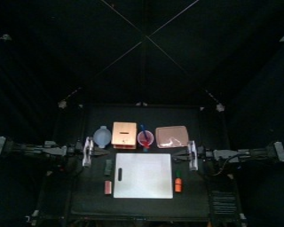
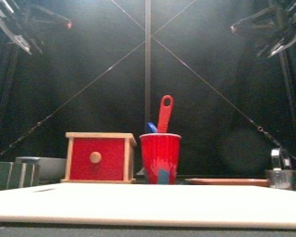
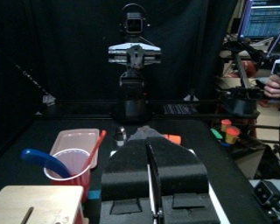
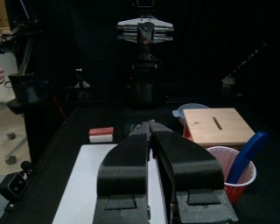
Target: Grab knife and place on cutting board
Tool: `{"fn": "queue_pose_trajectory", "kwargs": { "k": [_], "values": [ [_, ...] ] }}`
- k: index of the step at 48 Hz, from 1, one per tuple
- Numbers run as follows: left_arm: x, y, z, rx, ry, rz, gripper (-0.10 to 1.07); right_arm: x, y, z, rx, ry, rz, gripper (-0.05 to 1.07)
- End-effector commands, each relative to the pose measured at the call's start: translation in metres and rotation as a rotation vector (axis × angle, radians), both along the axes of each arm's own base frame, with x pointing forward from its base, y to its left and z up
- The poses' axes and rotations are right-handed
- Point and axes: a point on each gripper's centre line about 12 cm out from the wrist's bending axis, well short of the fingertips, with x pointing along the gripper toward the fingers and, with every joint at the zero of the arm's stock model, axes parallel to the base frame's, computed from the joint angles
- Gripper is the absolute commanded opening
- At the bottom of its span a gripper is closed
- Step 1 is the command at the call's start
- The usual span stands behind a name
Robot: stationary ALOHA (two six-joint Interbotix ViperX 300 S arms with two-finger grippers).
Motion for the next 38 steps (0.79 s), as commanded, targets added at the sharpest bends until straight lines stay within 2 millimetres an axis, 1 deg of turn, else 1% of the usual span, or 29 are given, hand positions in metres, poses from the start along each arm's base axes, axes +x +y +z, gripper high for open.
{"fn": "queue_pose_trajectory", "kwargs": {
  "k": [1, 4, 8, 20, 27, 33, 38],
  "values": [
    [0.008, 0.001, -0.007, -0.011, 0.029, 0.006, -0.05, 0.004, -0.002, 0.003, 0.005, -0.005, -0.010, -0.02],
    [0.014, 0.001, -0.015, -0.016, 0.064, 0.005, -0.06, 0.009, -0.004, 0.002, 0.008, 0.009, -0.017, 0.02],
    [0.023, 0.000, -0.025, -0.022, 0.115, 0.004, -0.04, 0.019, -0.009, -0.002, 0.013, 0.044, -0.040, 0.05],
    [0.048, -0.001, -0.052, -0.045, 0.224, 0.008, 0.01, 0.069, -0.030, -0.010, 0.030, 0.155, -0.114, 0.06],
    [0.057, -0.001, -0.071, -0.066, 0.286, 0.016, 0.03, 0.097, -0.041, -0.011, 0.032, 0.192, -0.139, 0.10],
    [0.063, -0.001, -0.084, -0.076, 0.329, 0.020, 0.06, 0.114, -0.049, -0.015, 0.035, 0.219, -0.157, 0.24],
    [0.067, -0.002, -0.091, -0.084, 0.355, 0.022, 0.09, 0.123, -0.053, -0.019, 0.036, 0.237, -0.166, 0.43]
  ]
}}
